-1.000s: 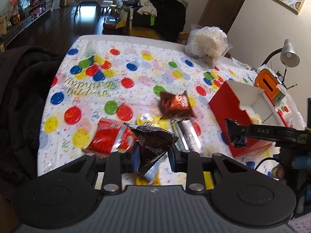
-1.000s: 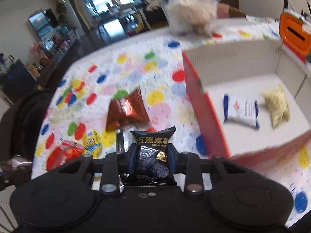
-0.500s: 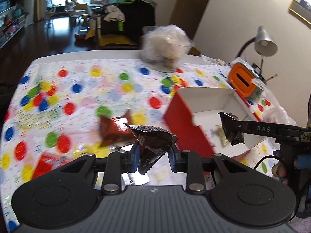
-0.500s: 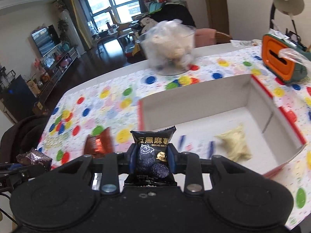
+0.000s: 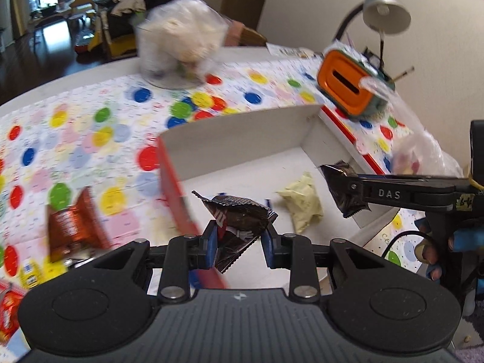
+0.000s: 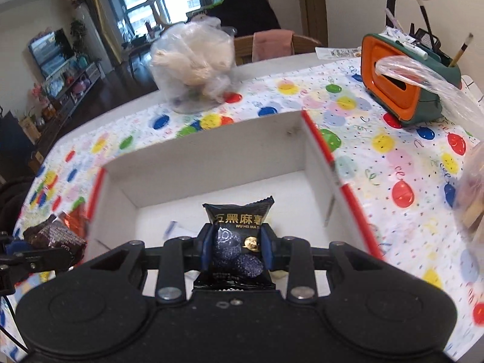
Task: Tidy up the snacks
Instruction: 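Carry the black sesame packet and brown chocolate packet with both tools into the box, then open both tools to drop the two packets into the box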
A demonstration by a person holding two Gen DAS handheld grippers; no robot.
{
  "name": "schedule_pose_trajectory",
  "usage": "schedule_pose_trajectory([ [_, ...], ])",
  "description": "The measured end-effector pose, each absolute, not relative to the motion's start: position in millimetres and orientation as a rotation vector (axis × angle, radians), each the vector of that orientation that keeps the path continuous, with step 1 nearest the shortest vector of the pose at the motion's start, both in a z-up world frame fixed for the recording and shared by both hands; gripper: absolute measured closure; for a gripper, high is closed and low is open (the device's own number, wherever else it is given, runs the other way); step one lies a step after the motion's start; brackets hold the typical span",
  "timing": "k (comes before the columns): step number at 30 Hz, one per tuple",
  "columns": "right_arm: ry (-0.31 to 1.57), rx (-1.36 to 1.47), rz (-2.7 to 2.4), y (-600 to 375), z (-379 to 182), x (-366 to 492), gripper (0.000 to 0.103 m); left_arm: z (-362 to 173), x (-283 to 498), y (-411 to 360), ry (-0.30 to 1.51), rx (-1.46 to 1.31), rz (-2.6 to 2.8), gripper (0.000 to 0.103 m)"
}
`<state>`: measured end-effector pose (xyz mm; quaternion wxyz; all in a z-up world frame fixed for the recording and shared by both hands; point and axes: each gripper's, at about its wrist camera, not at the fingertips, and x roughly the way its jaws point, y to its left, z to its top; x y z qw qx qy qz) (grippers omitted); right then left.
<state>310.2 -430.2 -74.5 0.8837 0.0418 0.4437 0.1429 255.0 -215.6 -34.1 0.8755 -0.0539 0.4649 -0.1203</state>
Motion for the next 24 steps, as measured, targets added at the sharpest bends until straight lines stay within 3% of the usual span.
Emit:
schedule_pose_trajectory([
  [9,0.960,-0.048,0.397,-432,-98,331,0.072,-63,297,-272,1.074,0.032,-0.280,0.074],
  [24,0.978,-0.085,0.466,-429,-106,337,0.070,-91,333,-281,1.211,0.067,-0.241,0.074],
])
